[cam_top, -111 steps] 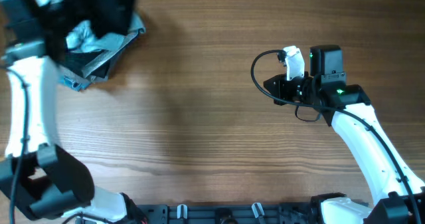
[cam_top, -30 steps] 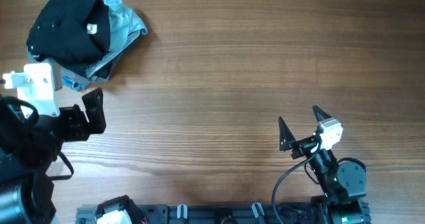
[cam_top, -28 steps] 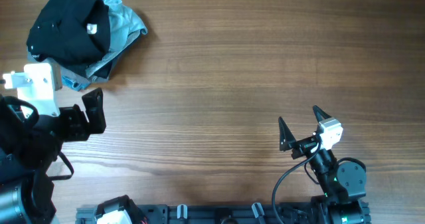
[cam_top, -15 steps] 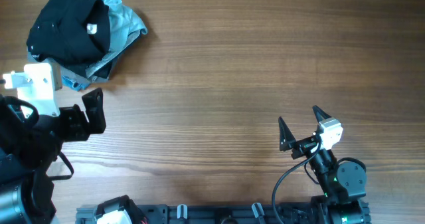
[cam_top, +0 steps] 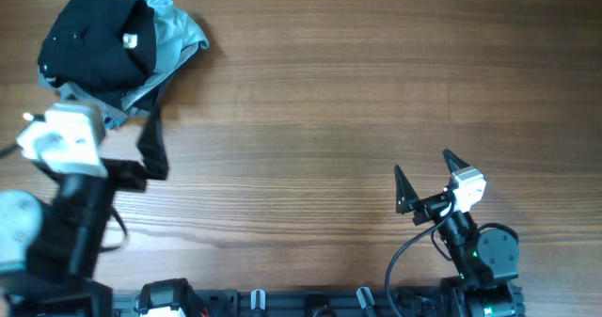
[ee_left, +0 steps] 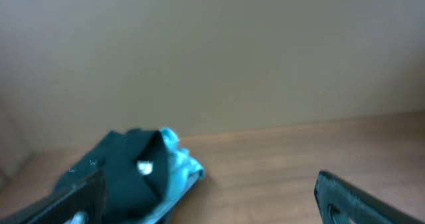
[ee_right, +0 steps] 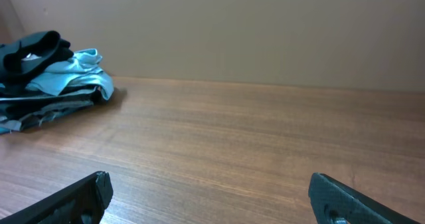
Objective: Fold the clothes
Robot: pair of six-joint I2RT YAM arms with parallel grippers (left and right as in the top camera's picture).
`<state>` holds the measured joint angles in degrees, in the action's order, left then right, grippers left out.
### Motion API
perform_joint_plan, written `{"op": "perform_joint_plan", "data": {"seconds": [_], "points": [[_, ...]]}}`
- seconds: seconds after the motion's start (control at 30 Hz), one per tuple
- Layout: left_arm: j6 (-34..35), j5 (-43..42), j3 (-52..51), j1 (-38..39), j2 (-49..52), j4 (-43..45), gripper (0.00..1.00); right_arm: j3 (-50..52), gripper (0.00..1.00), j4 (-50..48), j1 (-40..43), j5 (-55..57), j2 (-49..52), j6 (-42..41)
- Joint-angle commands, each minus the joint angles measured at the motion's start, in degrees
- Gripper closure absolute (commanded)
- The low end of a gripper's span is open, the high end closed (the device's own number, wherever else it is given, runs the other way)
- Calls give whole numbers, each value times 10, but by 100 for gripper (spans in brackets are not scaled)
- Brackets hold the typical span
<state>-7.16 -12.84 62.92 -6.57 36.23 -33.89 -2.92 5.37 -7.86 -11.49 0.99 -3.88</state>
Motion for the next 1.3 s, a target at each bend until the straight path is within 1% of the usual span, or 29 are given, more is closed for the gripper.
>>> {"op": "perform_joint_plan", "data": {"seconds": [0.0,0.07,0.17,0.3,0.33,0.4,0.53,0.7,0.73,1.27], "points": [[53,3,-136,29,-74,72,0,0,0,-2,0,8,-7,-8],[66,2,-213,33,-136,102,0,1,0,-2,1,8,-7,-7],[66,3,-270,33,-212,106,0,0,0,-2,1,8,-7,-7],[66,6,-341,33,-346,106,0,1,0,-2,1,8,-7,-7],[66,5,-357,33,-362,108,0,1,0,-2,1,8,-7,-8],[66,3,-387,38,-355,120,0,0,0,-2,1,8,-7,-7],[66,3,-479,49,-360,203,0,1,0,-2,1,8,-7,-7],[124,3,-601,49,-360,295,0,0,0,-2,1,8,-7,-8],[124,3,-620,49,-360,310,0,0,0,-2,1,8,-7,-7],[123,5,-626,51,-359,307,0,1,0,-2,1,8,-7,-7]]}}
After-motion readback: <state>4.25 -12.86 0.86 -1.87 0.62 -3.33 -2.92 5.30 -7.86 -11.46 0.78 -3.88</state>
